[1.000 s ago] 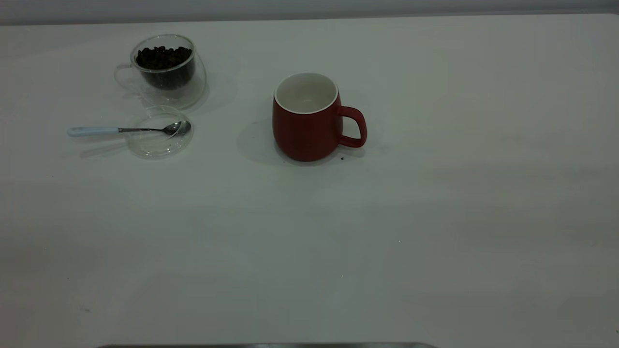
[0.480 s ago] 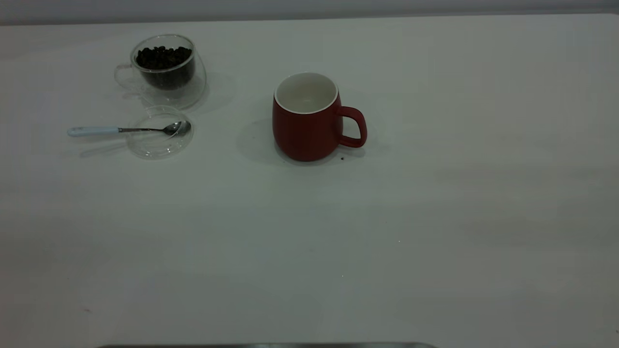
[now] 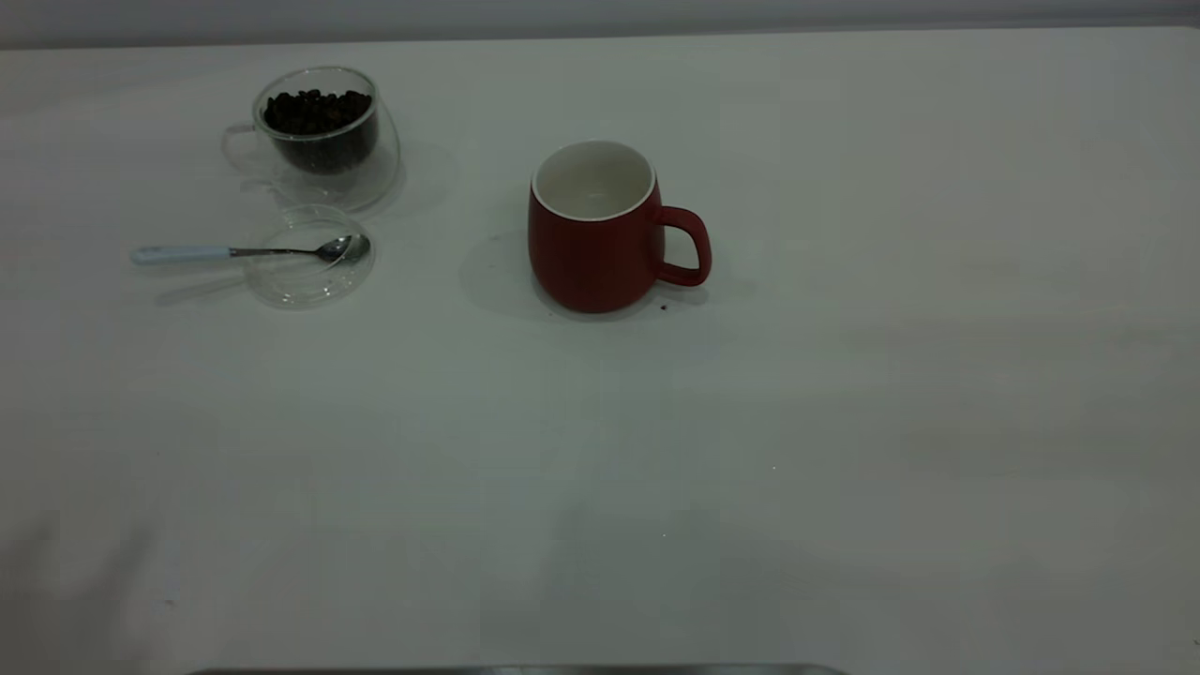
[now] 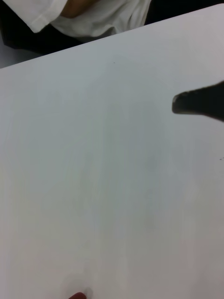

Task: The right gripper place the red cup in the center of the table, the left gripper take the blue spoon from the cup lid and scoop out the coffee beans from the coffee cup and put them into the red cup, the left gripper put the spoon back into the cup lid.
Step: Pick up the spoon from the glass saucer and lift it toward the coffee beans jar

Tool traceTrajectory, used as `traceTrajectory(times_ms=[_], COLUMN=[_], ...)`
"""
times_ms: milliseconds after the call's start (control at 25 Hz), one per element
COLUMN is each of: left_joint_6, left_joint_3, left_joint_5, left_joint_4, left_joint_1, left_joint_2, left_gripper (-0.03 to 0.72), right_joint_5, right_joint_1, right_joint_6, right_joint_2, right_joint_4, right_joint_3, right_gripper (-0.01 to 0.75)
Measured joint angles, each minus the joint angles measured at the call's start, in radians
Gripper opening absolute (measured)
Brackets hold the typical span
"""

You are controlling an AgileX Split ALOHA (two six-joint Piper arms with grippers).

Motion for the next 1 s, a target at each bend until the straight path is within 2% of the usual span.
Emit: traceTrajectory(times_ms=[240, 400, 600, 880, 1000], left_joint_6=[0.134, 0.150, 0.281, 0.617, 0.742], left_joint_3=[-0.226, -0.360, -0.463, -0.475, -0.477], left_joint_5=[-0.018, 0.030, 0.119, 0.281, 0.345], left_joint_4=[-0.098, -0.107, -0.251, -0.578, -0.641], left_joint_1=[0.006, 0.064, 0.228, 0.518, 0.599], left_joint_2=[0.407, 0.620, 0.794, 0.968, 1.055], left_gripper=[0.587, 0.587, 0.587, 0.587, 0.587], right_joint_5=[0.000, 0.000, 0.000, 0.000, 0.000], right_joint_1=[0.000, 0.000, 0.000, 0.000, 0.000], right_joint_6=[0.000, 0.000, 0.000, 0.000, 0.000], right_joint_2=[0.000, 0.000, 0.000, 0.000, 0.000], right_joint_4=[0.000, 0.000, 0.000, 0.000, 0.000], right_joint_3=[0.000, 0.000, 0.000, 0.000, 0.000], right_gripper=[0.574, 0.574, 0.574, 0.574, 0.574])
